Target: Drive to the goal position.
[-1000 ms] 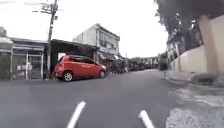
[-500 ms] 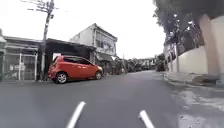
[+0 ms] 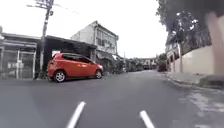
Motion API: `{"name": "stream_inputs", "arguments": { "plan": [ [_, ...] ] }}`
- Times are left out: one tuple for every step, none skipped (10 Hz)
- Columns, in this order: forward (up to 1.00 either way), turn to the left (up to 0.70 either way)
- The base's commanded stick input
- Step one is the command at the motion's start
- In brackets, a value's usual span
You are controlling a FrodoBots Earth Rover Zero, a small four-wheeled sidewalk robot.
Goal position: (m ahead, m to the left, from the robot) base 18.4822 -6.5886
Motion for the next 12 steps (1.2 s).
{"name": "stream_inputs", "arguments": {
  "plan": [
    [0.70,-0.35],
    [0.70,-0.35],
    [0.70,-0.35],
    [0.70,-0.35],
    [0.70,-0.35],
    [0.70,-0.35],
    [0.70,-0.35],
    [0.70,-0.35],
    [0.70,-0.35],
    [0.70,-0.35],
    [0.70,-0.35],
    [0.70,-0.35]
  ]
}}
